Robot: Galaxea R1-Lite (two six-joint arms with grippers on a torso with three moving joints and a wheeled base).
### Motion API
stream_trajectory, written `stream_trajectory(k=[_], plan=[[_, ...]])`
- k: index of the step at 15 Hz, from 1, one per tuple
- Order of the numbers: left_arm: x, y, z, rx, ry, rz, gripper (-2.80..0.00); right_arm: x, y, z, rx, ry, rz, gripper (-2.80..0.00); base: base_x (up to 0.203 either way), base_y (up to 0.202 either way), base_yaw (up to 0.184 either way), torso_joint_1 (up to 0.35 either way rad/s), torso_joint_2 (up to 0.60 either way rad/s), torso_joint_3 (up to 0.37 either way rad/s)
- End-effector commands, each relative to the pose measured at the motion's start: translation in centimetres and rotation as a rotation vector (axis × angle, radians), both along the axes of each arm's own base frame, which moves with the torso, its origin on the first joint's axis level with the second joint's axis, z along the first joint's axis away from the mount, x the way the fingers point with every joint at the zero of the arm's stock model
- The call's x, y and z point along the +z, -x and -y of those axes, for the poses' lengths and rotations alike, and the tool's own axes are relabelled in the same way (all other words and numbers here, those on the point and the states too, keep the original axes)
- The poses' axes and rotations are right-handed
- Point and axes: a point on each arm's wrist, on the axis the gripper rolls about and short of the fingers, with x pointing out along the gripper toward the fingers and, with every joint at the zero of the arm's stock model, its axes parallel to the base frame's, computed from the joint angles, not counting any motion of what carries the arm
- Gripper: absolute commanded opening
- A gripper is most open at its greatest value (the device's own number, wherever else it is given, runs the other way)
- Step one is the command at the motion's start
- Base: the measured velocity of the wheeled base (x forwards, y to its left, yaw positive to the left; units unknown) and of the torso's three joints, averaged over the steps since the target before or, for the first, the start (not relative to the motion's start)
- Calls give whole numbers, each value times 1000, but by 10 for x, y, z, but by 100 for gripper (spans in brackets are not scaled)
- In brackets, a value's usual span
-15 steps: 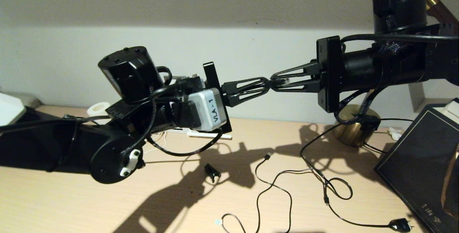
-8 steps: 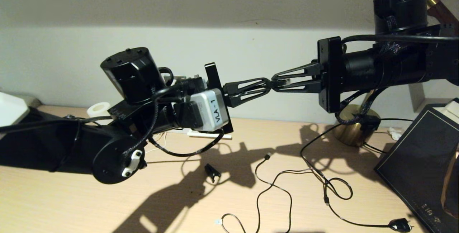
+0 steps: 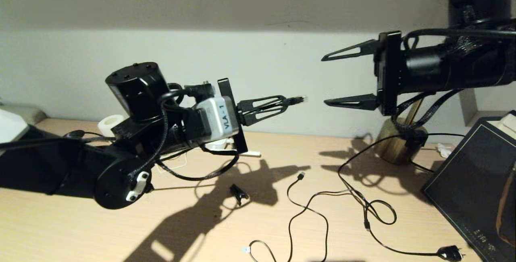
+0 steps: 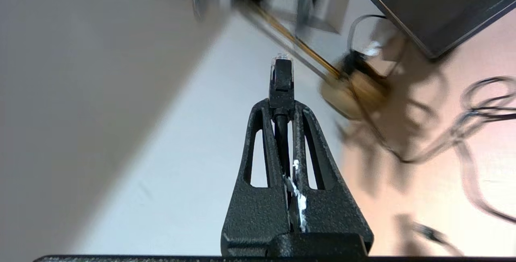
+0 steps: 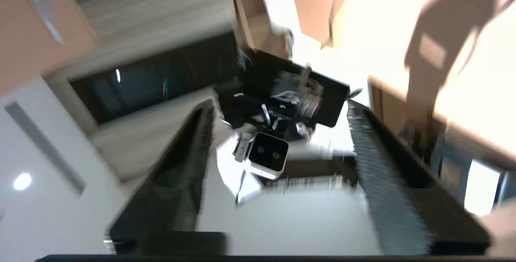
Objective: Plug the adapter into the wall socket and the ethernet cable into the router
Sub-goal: Plug cable into router interface
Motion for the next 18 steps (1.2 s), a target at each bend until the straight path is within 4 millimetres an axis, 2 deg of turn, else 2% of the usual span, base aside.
stream_trajectory(k=[1, 2, 4, 6, 9, 11, 14, 16, 18], plan=[[-2, -4, -20, 27, 44, -174, -280, 24, 25, 27, -110, 11, 130, 0, 0, 0, 0, 0, 0, 0], [-6, -5, -32, 54, 76, -301, -280, 29, 38, 35, -160, 41, 197, -280, 0, 0, 0, 0, 0, 0], [-13, 0, -57, 147, 179, -549, -280, 32, 66, 49, -237, 107, 296, -280, 0, 0, 0, 0, 0, 0], [-12, 8, -71, 222, 338, -787, -280, 24, 98, 60, -287, 265, 407, -280, 0, 0, 0, 0, 0, 0], [-9, 20, -83, 298, 611, -1068, -280, -4, 144, 79, -493, 700, 593, -280, 0, 0, 0, 0, 0, 0], [-22, 27, -98, 377, 640, -1109, -280, -14, 186, 92, -567, 854, 703, -280, 0, 0, 0, 0, 0, 0], [-37, 57, -110, 425, 640, -1162, -280, -44, 245, 108, -623, 967, 813, -280, 0, 0, 0, 0, 0, 0], [-42, 68, -113, 433, 642, -1187, -280, -82, 258, 114, -680, 1119, 738, -280, 0, 0, 0, 0, 0, 0], [-45, 70, -111, 432, 654, -1225, -280, -108, 277, 120, -771, 1244, 716, -280, 0, 0, 0, 0, 0, 0]])
